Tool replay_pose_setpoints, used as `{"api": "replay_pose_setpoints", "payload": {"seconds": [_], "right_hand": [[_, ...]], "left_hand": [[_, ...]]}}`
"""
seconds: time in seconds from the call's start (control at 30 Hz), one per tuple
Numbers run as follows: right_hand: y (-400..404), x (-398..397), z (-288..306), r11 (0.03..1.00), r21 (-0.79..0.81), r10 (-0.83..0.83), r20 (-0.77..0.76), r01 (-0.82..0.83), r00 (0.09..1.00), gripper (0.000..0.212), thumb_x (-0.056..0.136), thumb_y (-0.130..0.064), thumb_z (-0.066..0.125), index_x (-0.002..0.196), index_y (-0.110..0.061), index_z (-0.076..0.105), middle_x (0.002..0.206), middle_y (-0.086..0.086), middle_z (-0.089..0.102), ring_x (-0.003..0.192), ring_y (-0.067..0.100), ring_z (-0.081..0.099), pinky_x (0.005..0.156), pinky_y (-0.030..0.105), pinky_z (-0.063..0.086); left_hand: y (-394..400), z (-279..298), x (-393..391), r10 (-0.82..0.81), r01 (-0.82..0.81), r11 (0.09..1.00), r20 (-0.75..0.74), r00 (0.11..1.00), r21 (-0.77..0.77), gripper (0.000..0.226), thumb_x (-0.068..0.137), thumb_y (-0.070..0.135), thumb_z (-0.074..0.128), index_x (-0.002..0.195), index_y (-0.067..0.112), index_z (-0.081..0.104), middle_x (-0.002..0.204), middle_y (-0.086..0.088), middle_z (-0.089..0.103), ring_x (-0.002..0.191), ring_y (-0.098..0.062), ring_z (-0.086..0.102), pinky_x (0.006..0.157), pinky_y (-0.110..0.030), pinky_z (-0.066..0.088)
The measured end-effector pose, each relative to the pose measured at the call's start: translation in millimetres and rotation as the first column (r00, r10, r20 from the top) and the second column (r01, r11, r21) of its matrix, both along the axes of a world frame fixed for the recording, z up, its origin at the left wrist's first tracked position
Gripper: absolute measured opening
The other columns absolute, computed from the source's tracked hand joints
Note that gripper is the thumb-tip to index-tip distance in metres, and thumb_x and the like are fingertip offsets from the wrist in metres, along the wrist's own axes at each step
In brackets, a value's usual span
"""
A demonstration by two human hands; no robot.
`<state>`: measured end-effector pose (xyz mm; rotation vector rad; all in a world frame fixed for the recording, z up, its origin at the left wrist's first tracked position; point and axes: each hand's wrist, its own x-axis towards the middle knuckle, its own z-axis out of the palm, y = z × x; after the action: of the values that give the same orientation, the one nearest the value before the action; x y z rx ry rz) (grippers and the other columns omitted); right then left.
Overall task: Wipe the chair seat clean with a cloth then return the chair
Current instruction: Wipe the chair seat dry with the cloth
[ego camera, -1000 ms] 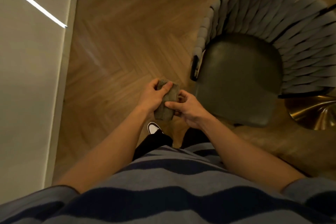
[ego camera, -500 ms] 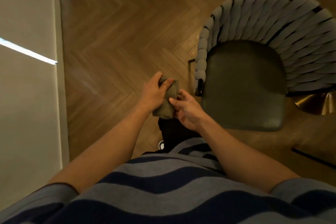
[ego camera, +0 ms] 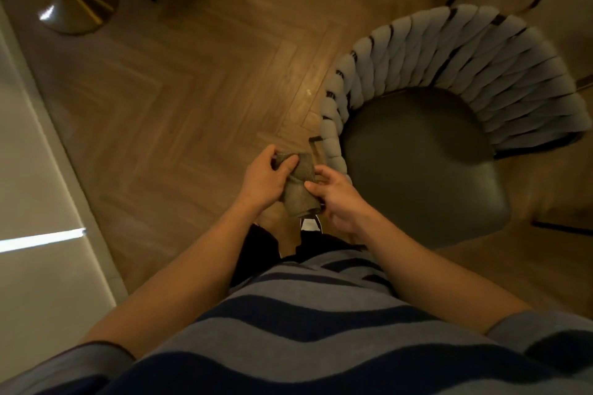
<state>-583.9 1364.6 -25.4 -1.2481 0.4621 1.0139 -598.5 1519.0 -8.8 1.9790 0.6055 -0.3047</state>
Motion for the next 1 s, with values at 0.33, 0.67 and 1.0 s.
{"api": "replay_pose_setpoints", "payload": {"seconds": [0.33, 0.67, 1.0], "right_hand": [[77.9, 113.4, -5.1, 0.945, -0.086, -0.323, -0.088, 0.315, 0.942, 0.024, 0.102, 0.001, 0.052, 0.116, -0.016, 0.062, 0.1, 0.009, 0.071, 0.089, 0.023, 0.068, 0.073, 0.037, 0.059], [152.5, 216.0, 17.2, 0.83, 0.044, -0.523, -0.283, 0.555, 0.804, 0.029, 0.104, -0.003, 0.044, 0.127, -0.011, 0.06, 0.111, 0.019, 0.068, 0.098, 0.032, 0.068, 0.082, 0.044, 0.055], [159.6, 359.7, 4.2, 0.719, -0.028, -0.675, -0.271, 0.695, 0.687, 0.018, 0.106, -0.012, 0.046, 0.116, -0.013, 0.061, 0.092, 0.015, 0.067, 0.067, 0.021, 0.066, 0.063, 0.032, 0.056]], "left_hand": [[123.9, -2.8, 143.4, -0.732, 0.617, 0.634, 0.105, 0.673, 0.466, 0.044, 0.086, 0.013, 0.063, 0.128, 0.021, 0.05, 0.124, -0.001, 0.046, 0.101, -0.019, 0.055, 0.08, -0.036, 0.052], [180.9, 15.9, 306.5, -0.983, 0.726, -0.045, 0.1, -0.155, 0.686, 0.06, 0.072, 0.025, 0.075, 0.124, 0.022, 0.046, 0.124, -0.006, 0.056, 0.108, -0.028, 0.054, 0.082, -0.043, 0.051], [159.6, 27.1, 475.3, -0.987, 0.969, 0.159, 0.047, 0.153, 0.189, 0.012, 0.089, 0.011, 0.063, 0.098, 0.01, 0.07, 0.088, 0.001, 0.068, 0.086, -0.015, 0.061, 0.073, -0.024, 0.046]]}}
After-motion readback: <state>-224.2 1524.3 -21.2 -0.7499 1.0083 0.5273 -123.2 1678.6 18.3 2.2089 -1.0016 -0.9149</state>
